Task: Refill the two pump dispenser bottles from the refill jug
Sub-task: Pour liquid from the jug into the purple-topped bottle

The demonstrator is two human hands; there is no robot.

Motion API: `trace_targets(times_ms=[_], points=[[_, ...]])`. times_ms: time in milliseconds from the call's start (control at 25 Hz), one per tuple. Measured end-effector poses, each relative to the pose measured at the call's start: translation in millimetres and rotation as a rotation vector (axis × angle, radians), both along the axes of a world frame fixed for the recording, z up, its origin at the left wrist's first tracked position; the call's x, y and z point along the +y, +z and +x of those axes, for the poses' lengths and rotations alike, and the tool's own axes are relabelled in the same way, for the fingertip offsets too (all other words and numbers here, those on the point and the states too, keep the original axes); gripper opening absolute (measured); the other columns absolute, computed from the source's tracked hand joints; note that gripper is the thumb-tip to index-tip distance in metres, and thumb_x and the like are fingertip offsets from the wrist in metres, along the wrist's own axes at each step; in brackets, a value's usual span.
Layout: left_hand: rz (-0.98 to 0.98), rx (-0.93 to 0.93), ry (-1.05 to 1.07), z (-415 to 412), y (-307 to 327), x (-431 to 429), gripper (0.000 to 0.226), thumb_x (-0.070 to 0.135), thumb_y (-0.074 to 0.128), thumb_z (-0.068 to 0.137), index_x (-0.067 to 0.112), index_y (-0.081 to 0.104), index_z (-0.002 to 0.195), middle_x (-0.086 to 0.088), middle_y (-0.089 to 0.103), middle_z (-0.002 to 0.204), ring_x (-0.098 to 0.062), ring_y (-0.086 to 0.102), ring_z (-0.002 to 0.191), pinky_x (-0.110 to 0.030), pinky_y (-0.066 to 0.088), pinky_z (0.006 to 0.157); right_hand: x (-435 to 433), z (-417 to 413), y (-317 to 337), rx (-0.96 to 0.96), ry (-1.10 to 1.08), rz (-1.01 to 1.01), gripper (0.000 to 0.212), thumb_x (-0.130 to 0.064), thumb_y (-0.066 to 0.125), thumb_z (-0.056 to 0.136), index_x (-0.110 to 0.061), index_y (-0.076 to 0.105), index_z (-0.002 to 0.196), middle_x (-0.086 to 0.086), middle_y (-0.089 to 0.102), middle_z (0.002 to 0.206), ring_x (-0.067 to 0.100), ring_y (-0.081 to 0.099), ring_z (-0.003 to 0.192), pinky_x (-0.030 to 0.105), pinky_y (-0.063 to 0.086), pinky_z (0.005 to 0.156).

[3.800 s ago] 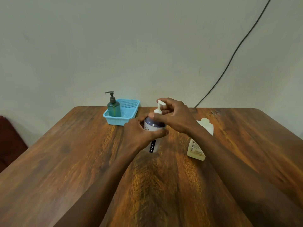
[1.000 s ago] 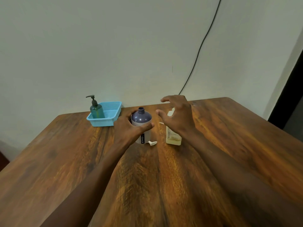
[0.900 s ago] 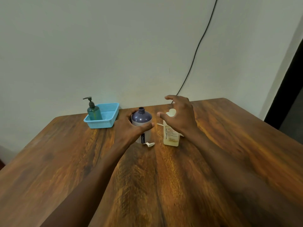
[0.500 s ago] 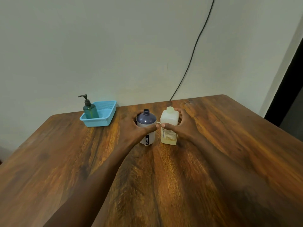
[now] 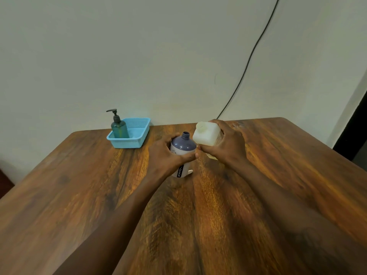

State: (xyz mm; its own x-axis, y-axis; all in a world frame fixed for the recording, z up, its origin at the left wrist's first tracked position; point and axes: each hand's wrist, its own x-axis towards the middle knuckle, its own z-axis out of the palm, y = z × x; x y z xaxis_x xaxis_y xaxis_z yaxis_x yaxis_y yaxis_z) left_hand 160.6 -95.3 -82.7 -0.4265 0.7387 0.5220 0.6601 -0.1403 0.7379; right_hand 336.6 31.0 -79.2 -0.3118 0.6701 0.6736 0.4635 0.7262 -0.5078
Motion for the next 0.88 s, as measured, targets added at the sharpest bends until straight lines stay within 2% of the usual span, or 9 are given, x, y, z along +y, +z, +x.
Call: trace_targets(times_ms=[240, 400, 520, 680, 880], points=[[0.026, -0.02, 0.009, -7, 4, -13, 0.069, 0.054, 0.096, 0.059, 0.032, 0.069, 0.119, 0.02, 0.071, 0.098, 0.012, 0.064, 0.09, -0.009, 0.053, 0.071, -6, -6, 12, -0.11, -0.032, 0.219, 0.075, -0.054, 0.088, 0.069, -0.029, 0.057, 0.132, -0.001, 0.071, 0.111, 0.02, 0.067, 0.09, 0.031, 0.054, 0.069], [0.029, -0.003, 0.037, -11, 4, -17, 0.072, 0.056, 0.095, 0.058, 0.031, 0.069, 0.12, 0.022, 0.068, 0.098, 0.012, 0.064, 0.088, -0.01, 0.054, 0.072, -7, -11, 18, -0.129, -0.023, 0.315, 0.07, -0.054, 0.084, 0.074, -0.026, 0.059, 0.133, 0.004, 0.072, 0.112, 0.024, 0.067, 0.094, 0.034, 0.056, 0.071], [0.032, 0.007, 0.046, -12, 3, -18, 0.076, 0.058, 0.095, 0.057, 0.029, 0.068, 0.123, 0.019, 0.07, 0.102, 0.008, 0.066, 0.09, -0.013, 0.056, 0.073, -6, -13, 21, -0.149, -0.026, 0.36, 0.071, -0.048, 0.087, 0.073, -0.024, 0.06, 0.134, 0.006, 0.072, 0.116, 0.026, 0.068, 0.097, 0.035, 0.057, 0.073], [0.031, 0.007, 0.036, -13, 2, -19, 0.075, 0.058, 0.095, 0.057, 0.032, 0.067, 0.122, 0.02, 0.069, 0.101, 0.008, 0.066, 0.089, -0.013, 0.056, 0.073, -4, -14, 22, -0.175, -0.02, 0.425, 0.077, -0.036, 0.094, 0.066, -0.019, 0.061, 0.134, 0.008, 0.073, 0.118, 0.031, 0.07, 0.099, 0.043, 0.059, 0.078], [0.033, 0.003, 0.033, -13, 2, -19, 0.077, 0.06, 0.094, 0.056, 0.03, 0.068, 0.123, 0.018, 0.07, 0.102, 0.008, 0.066, 0.09, -0.01, 0.054, 0.073, -4, -15, 24, -0.207, -0.027, 0.477, 0.075, -0.032, 0.092, 0.065, -0.021, 0.061, 0.133, 0.005, 0.072, 0.118, 0.03, 0.068, 0.102, 0.043, 0.055, 0.08]])
